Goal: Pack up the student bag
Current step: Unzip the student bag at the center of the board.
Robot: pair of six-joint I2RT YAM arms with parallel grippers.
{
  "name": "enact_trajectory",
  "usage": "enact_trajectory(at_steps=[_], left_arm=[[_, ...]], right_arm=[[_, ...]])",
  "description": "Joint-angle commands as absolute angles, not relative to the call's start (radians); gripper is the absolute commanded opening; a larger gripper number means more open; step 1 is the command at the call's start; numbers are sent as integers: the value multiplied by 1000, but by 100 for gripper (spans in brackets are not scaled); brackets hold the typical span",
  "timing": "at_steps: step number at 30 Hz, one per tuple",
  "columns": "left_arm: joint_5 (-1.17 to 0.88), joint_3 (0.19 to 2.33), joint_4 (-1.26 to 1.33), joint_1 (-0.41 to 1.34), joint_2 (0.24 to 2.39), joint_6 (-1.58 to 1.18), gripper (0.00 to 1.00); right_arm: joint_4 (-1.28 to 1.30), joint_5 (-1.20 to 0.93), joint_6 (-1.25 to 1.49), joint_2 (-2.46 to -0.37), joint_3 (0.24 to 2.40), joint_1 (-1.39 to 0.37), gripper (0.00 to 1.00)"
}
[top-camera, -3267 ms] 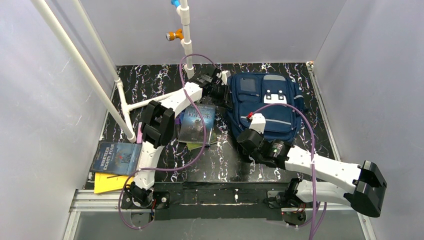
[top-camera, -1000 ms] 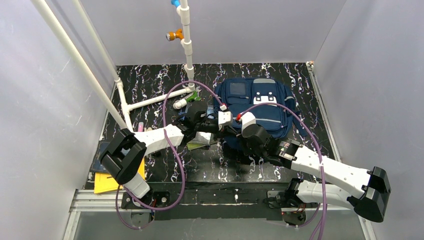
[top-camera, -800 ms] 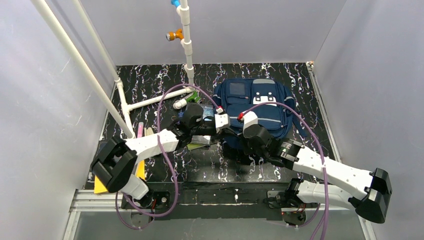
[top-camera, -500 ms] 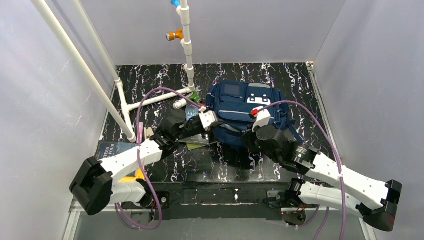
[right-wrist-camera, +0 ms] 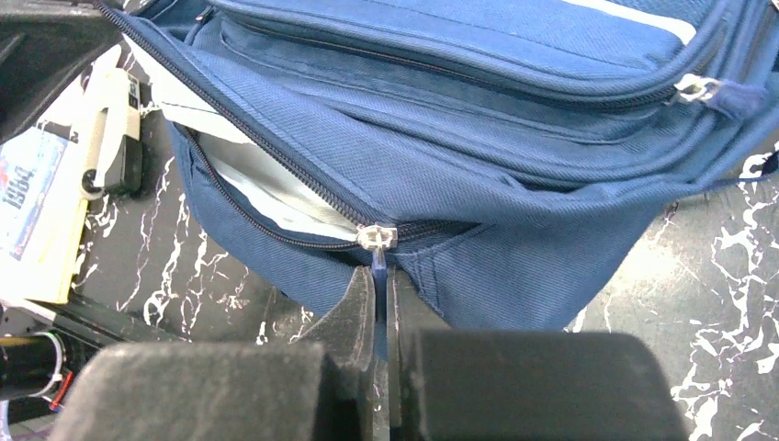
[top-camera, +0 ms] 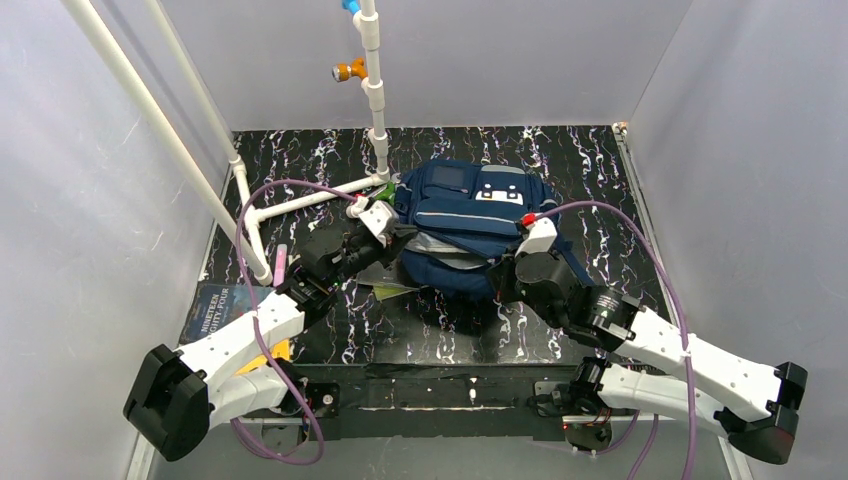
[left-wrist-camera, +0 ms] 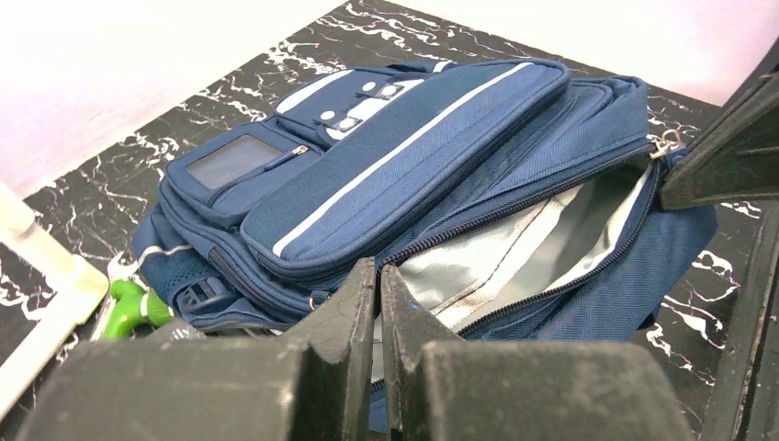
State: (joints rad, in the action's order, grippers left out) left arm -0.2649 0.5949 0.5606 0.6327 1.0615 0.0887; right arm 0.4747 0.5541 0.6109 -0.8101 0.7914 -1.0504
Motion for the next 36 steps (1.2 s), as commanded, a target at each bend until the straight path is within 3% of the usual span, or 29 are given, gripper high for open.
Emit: enact_trajectory(at_steps=[1,6,10,13,17,22,30,36], left_arm=[[59,581,629,526,989,50,0],[-22,566,582,506,957,35,0],[-391,588,541,504,940,20,2],[-566,637,484,523,957,-43,23],[-547,663,369,619,934,51,57],[-448,713,243,787,959,190,74],[-383,821,246,887,1175,242,85],[-267,860,247,915,1265,249,76]], right_arm=[[757,765,652,-745,822,-1037,1],[740,700,628,-682,824,-1037,1],[576,488,495,-703,799,-1037,1],[485,357,443,-753,808,-1037,1],[427,309,418,-794,815,-1037,1],[420,300,403,-816,826,-1037,1],[415,288,415,-797,816,-1037,1],[422,297,414,-789,811,-1037,1]])
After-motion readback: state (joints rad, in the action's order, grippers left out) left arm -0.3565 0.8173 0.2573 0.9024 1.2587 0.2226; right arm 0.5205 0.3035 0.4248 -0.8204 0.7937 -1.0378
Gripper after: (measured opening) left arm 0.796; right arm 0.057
